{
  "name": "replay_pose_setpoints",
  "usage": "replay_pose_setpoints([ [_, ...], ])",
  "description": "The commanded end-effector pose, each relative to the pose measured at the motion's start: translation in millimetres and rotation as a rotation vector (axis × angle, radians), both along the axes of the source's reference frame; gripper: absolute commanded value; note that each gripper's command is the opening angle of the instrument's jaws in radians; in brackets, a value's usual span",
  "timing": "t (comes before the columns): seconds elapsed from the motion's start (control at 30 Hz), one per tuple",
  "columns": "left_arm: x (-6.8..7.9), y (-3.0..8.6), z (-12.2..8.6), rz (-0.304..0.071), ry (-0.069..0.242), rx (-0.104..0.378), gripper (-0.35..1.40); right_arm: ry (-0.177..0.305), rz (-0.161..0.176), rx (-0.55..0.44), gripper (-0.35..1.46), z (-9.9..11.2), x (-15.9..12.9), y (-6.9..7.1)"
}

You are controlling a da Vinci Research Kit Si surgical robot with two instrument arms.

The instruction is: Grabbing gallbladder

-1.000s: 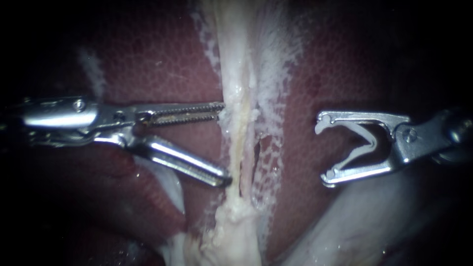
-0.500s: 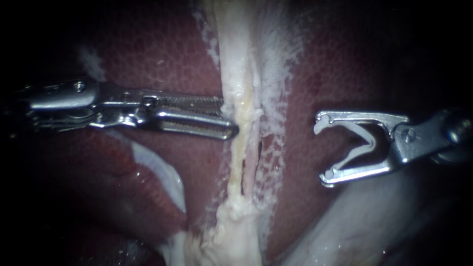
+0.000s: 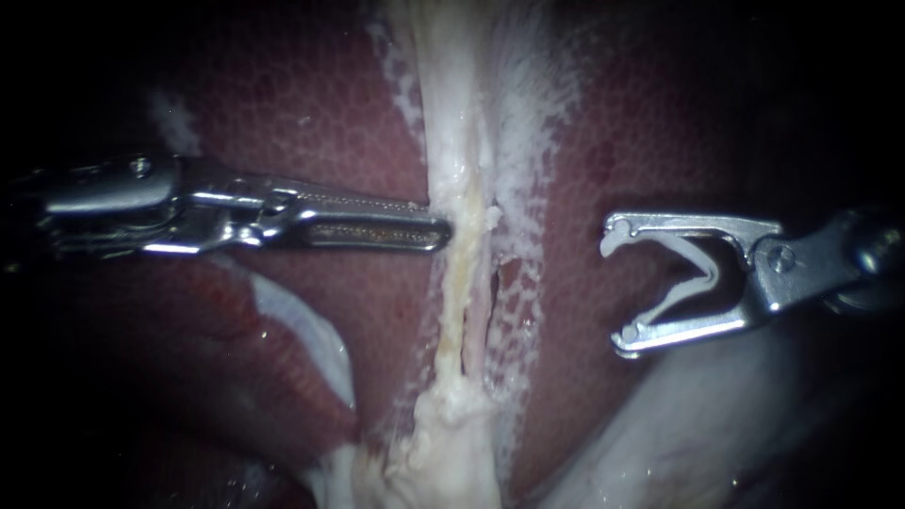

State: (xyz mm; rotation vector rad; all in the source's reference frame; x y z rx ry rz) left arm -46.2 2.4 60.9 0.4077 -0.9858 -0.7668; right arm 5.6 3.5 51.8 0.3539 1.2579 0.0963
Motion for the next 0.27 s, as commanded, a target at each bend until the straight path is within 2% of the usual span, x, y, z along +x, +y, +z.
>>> replay_pose_setpoints([
  [0.03,0.0,0.0,0.0,-0.001,-0.001,0.002,-0.35,0.000,0.000,0.000,0.58,0.0,0.0,0.0],
  [0.27,0.1,-0.1,-0.1,0.001,0.005,0.004,-0.35,0.000,0.000,0.000,0.58,0.0,0.0,0.0],
])
